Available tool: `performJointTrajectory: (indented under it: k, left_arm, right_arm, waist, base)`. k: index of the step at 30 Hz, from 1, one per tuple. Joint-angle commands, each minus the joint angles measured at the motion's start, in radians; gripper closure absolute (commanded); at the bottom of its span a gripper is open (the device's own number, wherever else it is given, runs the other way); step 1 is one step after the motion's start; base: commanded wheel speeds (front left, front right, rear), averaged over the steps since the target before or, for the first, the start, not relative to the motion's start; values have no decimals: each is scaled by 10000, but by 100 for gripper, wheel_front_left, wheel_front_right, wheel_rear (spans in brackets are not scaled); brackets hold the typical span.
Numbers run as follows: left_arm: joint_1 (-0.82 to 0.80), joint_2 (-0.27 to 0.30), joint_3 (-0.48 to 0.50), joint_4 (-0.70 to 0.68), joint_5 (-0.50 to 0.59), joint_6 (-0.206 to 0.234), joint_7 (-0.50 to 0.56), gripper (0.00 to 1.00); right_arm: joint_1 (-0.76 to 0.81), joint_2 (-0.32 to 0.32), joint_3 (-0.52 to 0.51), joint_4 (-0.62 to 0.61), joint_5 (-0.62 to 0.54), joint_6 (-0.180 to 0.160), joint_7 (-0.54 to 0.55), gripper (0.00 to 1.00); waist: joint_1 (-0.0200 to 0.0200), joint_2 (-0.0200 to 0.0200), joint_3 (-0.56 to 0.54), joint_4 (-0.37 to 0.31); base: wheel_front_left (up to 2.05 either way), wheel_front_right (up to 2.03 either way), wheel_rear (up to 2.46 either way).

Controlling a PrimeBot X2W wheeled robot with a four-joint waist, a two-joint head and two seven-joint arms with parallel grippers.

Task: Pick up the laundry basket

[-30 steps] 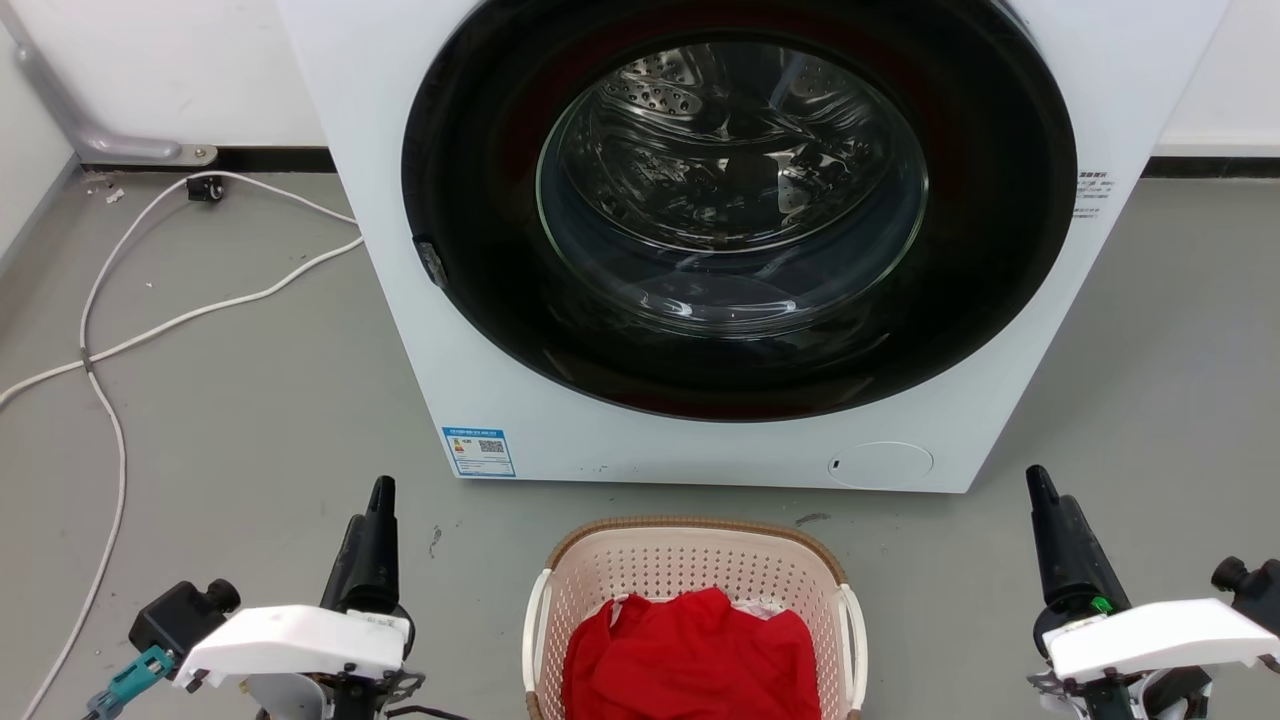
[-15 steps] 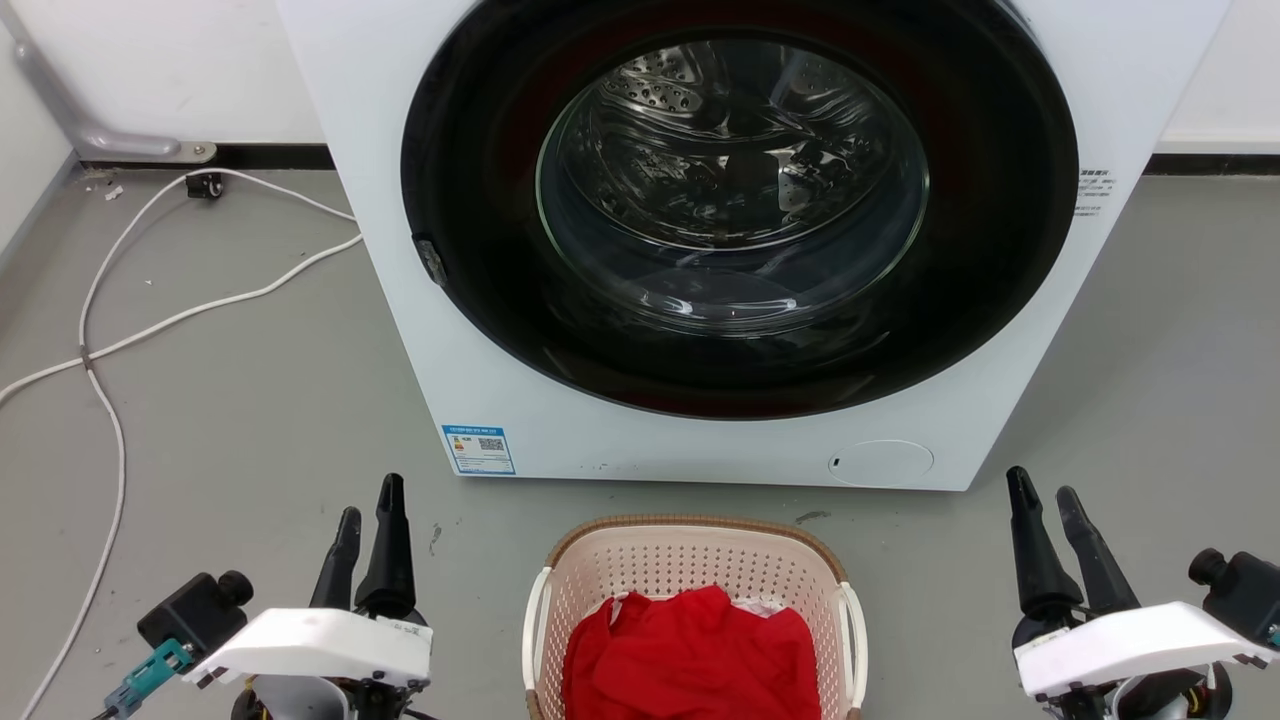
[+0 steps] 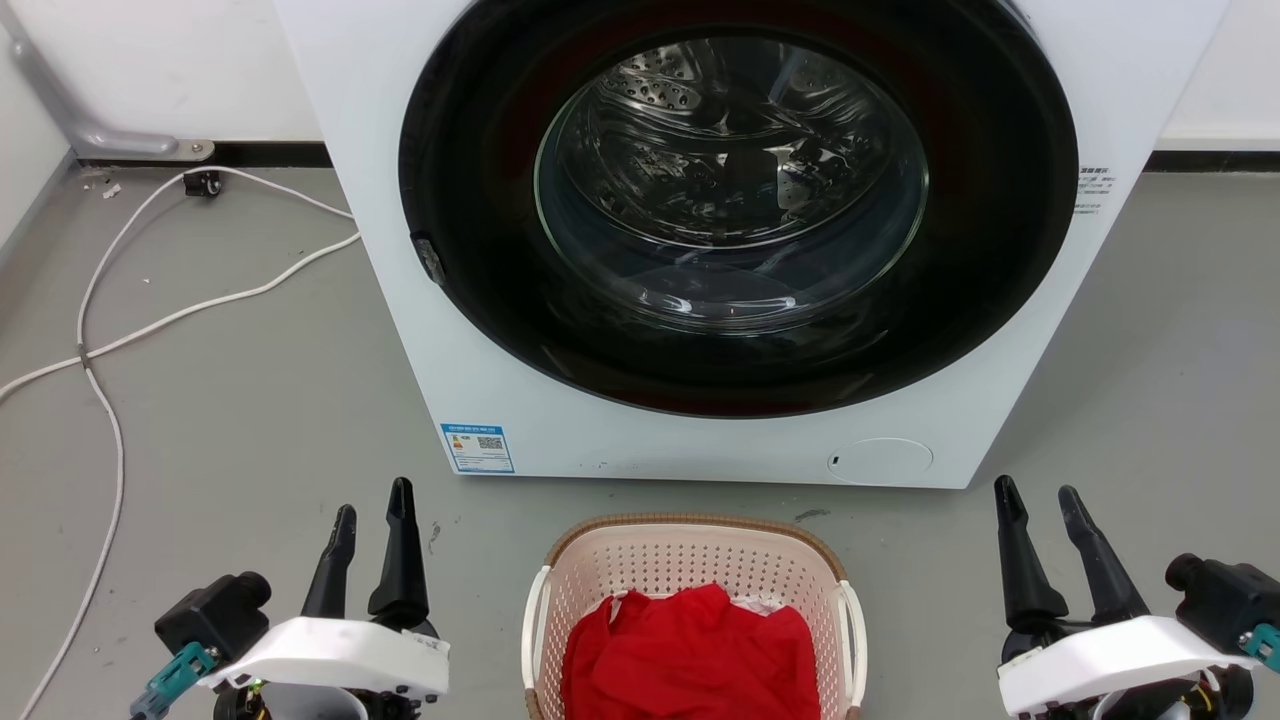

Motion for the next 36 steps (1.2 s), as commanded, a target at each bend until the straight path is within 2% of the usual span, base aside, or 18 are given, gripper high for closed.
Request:
performJointTrajectory:
  k: [1,36]
  left_arm:
    - [14,20,-44,-155,316,52,-112,0]
    - [551,20,-397,-115,3508,460,-935,0]
  right_arm:
    - [25,-7,25,-171,-363,0,-122,0]
    - [576,5,-13,-257,-4157,-1,-941,0]
  waist:
    - [0,0,-2,1]
    - [0,0,-90,-21]
  base:
    - [0,0,0]
    - [0,0,0]
